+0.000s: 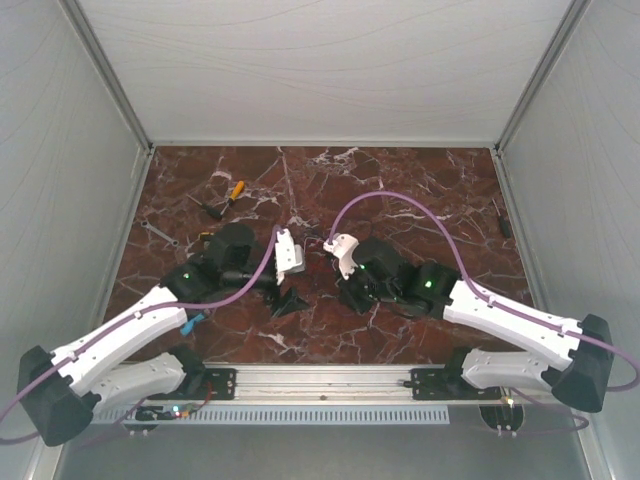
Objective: Zip-tie the wires
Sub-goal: Pick up the ribbon at the center of the board.
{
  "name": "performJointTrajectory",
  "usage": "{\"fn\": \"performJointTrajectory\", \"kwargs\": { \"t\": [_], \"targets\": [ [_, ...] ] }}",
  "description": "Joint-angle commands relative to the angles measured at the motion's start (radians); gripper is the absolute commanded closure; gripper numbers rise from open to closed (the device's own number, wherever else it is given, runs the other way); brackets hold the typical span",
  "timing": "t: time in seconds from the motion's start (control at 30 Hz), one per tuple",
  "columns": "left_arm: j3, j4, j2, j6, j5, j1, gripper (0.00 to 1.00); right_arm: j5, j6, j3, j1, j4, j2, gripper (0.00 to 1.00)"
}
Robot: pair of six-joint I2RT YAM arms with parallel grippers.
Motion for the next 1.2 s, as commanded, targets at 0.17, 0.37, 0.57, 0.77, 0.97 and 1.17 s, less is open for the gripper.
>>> {"fn": "performJointTrajectory", "kwargs": {
  "t": [0.17,0.37,0.57,0.77,0.97,1.17],
  "targets": [
    [0.082,0.019,0.068,0.002,0.019,-0.02,0.51,-0.002,-0.015,0.027,0.026,-0.005,-0.061,1.0],
    [0.093,0.017,0.093,-0.006,0.029,-0.025,0.74,-0.015,-0.011,0.03,0.03,0.003,-0.068,1.0],
    [0.09,0.016,0.096,-0.005,0.028,-0.028,0.98,-0.038,-0.001,0.03,0.03,0.022,-0.085,1.0],
    [0.094,0.025,0.092,-0.034,-0.008,-0.031,1.0,-0.037,0.016,0.031,0.03,0.029,-0.1,1.0],
    [0.113,0.126,0.09,-0.357,-0.123,-0.032,1.0,0.189,0.111,0.052,0.018,0.102,-0.154,0.02],
    [0.04,0.349,0.009,-0.696,-0.295,-0.03,1.0,0.402,0.134,-0.044,-0.068,0.332,-0.374,0.02]
  ]
}}
